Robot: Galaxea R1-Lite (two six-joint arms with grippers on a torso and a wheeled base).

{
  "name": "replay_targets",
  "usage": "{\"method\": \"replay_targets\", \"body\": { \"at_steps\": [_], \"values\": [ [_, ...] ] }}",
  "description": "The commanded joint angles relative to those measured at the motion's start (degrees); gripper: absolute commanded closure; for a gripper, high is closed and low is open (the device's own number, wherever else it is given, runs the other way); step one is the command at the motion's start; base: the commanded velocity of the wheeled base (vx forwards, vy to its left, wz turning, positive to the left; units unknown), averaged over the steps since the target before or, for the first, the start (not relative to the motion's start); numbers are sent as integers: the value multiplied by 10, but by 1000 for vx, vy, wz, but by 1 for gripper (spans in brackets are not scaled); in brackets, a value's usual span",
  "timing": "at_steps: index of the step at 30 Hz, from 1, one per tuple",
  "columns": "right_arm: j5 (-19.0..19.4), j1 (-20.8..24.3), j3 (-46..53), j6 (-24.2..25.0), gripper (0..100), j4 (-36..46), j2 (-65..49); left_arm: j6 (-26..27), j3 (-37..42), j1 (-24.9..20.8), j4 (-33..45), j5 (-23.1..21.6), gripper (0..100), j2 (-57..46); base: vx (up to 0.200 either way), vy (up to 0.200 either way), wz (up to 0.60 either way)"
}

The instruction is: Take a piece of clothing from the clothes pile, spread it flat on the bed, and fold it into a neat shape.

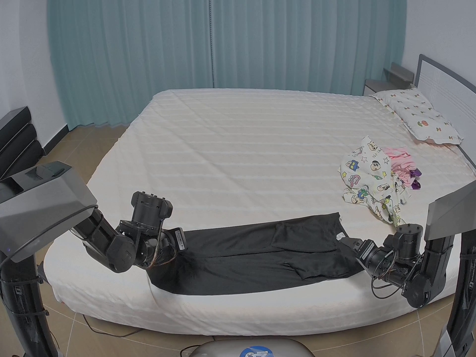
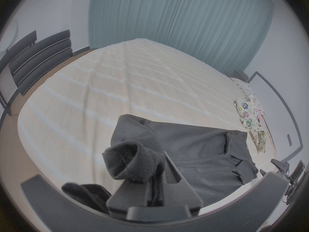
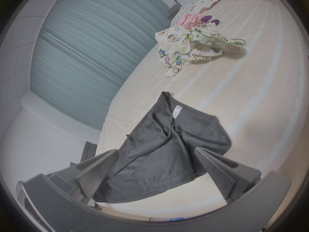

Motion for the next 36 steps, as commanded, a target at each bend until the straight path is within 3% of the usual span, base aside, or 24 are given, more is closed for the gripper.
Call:
{"method": "replay_targets", "body": {
  "at_steps": [1, 21, 36],
  "values": [
    [0, 1, 0, 0, 0, -10, 1, 0, -16, -16, 12, 3, 100, -3, 0, -200, 0],
    [-1, 2, 0, -3, 0, -10, 5, -28, -180, -73, 148, 3, 100, 50, 0, -200, 0],
    [-1, 3, 1, -3, 0, -10, 12, -57, -286, -95, 195, 4, 100, 110, 0, -200, 0]
  ]
}}
